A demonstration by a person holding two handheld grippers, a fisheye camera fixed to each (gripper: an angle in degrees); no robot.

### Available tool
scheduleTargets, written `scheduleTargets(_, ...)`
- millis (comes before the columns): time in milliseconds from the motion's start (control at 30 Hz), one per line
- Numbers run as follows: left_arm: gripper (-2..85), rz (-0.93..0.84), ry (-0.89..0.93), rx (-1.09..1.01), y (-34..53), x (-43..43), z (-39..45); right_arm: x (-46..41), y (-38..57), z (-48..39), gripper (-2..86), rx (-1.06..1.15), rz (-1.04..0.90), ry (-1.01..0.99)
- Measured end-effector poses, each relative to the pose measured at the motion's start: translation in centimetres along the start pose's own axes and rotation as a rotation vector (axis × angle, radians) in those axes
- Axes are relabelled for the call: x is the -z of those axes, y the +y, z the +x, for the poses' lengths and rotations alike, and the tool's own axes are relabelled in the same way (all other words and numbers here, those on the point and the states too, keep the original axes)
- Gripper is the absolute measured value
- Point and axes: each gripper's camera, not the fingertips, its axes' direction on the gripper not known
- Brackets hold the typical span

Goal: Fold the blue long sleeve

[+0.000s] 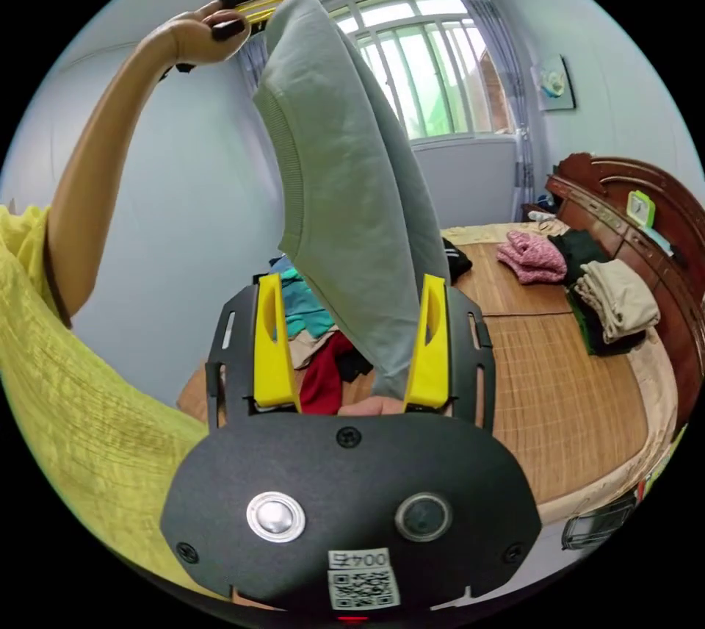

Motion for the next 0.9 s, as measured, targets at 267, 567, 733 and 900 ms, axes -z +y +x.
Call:
scheduleTargets(267,1.8,0.016,-0.039,0.054,0.5,-2.9,0.4,-7.2,1.0,-1.4,27.8,0.082,-0.060,0.227)
scheduleTargets(567,1.9,-0.024,-0.058,0.111,0.9,-6.1,0.4,-13.4,0.6,2.1,26.7,-0.006,-0.090,0.379)
scheduleTargets(733,2.0,-0.041,-0.059,0.150,1.0,-8.3,0.0,-15.4,0.4,1.7,26.1,0.017,-0.131,0.394)
scheduleTargets(900,2.0,-0.050,-0.061,0.166,1.0,-10.4,0.1,-17.0,-0.4,1.3,20.5,0.065,-0.164,0.464)
